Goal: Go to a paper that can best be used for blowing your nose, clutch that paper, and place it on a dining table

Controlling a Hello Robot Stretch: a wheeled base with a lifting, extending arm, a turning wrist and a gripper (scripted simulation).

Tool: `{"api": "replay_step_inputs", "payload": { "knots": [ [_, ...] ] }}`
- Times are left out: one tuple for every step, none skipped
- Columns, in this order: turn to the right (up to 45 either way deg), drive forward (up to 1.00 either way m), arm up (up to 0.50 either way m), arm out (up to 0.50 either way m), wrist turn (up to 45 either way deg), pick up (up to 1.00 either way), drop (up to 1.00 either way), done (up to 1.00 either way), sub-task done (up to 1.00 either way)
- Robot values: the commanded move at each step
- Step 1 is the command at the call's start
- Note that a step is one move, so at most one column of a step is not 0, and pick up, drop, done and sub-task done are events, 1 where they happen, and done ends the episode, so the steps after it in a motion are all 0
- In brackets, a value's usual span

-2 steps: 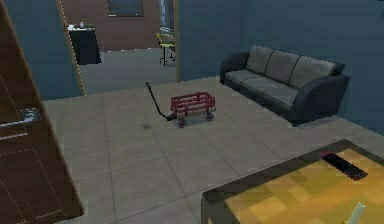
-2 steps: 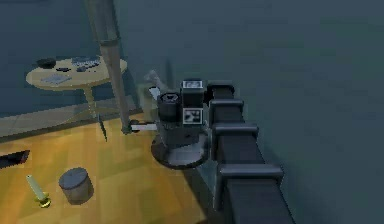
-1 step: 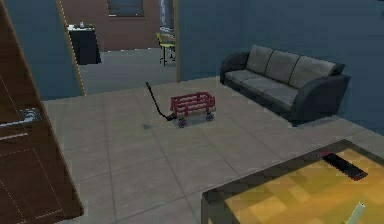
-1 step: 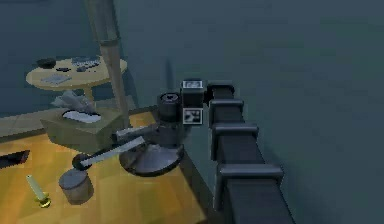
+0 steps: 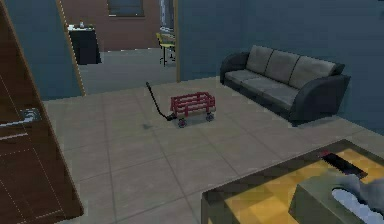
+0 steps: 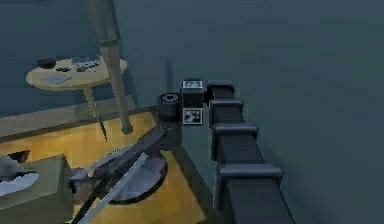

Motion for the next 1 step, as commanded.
{"api": "replay_step_inputs", "payload": {
  "knots": [
    [0.0,0.00,0.00,0.00,-15.0,0.00,0.00,0.00,0.00]
  ]
}}
